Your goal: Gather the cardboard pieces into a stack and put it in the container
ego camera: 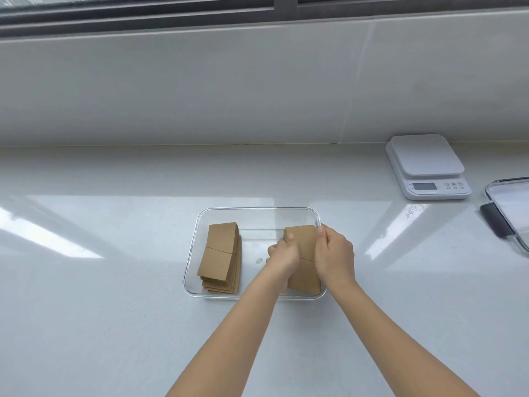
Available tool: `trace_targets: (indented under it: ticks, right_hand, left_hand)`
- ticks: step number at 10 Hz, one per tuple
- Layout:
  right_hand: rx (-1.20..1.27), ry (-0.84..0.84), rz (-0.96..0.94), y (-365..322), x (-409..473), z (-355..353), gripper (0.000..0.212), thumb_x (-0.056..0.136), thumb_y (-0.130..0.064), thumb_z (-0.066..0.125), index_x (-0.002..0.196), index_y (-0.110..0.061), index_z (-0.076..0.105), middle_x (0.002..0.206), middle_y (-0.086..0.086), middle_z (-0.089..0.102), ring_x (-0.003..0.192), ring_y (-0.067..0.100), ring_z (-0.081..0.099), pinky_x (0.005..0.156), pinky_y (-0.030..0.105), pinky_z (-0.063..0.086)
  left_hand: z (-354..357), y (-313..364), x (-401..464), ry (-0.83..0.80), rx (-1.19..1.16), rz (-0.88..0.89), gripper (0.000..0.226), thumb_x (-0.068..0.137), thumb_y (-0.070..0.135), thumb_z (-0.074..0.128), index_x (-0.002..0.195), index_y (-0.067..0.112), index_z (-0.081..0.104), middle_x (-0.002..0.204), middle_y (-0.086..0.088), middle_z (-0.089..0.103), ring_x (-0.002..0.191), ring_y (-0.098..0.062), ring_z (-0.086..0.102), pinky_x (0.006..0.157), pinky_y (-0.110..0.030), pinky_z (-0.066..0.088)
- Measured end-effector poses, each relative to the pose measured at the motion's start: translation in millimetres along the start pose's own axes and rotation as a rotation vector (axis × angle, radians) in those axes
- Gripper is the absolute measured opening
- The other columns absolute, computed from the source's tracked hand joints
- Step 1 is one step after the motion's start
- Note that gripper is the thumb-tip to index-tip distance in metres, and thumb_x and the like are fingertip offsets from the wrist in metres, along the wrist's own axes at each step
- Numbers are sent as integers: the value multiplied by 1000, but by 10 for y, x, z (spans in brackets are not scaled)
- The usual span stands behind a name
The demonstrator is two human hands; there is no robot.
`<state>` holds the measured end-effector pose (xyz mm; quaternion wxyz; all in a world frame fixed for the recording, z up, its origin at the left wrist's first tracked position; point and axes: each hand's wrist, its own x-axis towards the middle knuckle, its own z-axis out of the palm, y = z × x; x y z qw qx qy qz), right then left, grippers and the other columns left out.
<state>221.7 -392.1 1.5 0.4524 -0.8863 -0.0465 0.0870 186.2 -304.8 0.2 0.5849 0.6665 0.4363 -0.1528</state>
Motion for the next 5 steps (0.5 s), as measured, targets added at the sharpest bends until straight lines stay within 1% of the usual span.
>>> trace_targets:
  ticks: [1,2,3,4,5]
  right_hand:
    - [-4,2,11,-6,-5,13,45,98,-20,36,54,-18,27,48,-3,32,48,16,28,47,29,22]
    - [0,2,9,-4,3,10,45,98,-19,36,54,-18,28,48,-3,33,48,15,29,47,29,23]
    - [14,-16,12,-11,-1,-13,44,97,-19,37,54,-18,29,49,-3,33,49,16,30,48,30,24]
    - [43,-114,46,-4,34,-62,41,97,-19,37,56,-15,36,53,-1,36,53,18,33,51,32,32]
    - [21,-332,202,-121,95,-272,33,97,-31,37,93,-9,61,84,7,52,70,28,58,69,45,57]
  left_hand:
    - [19,2,7,52,-9,-2,59,94,45,16,144,18,34,150,-7,31,132,-31,34,109,-46,31]
    - [15,-2,31,42,31,-1,56,96,43,16,145,20,32,151,-8,28,133,-31,32,110,-46,29]
    - [-7,-104,234,-18,15,-10,71,83,60,18,141,24,39,146,-8,39,128,-30,42,107,-47,35]
    - [-172,6,68,-117,-81,-56,81,77,74,22,134,24,49,126,-5,58,110,-24,57,98,-39,45]
    - [-413,119,-131,-104,-28,-42,65,94,57,25,146,18,28,148,-6,38,131,-27,42,107,-43,35]
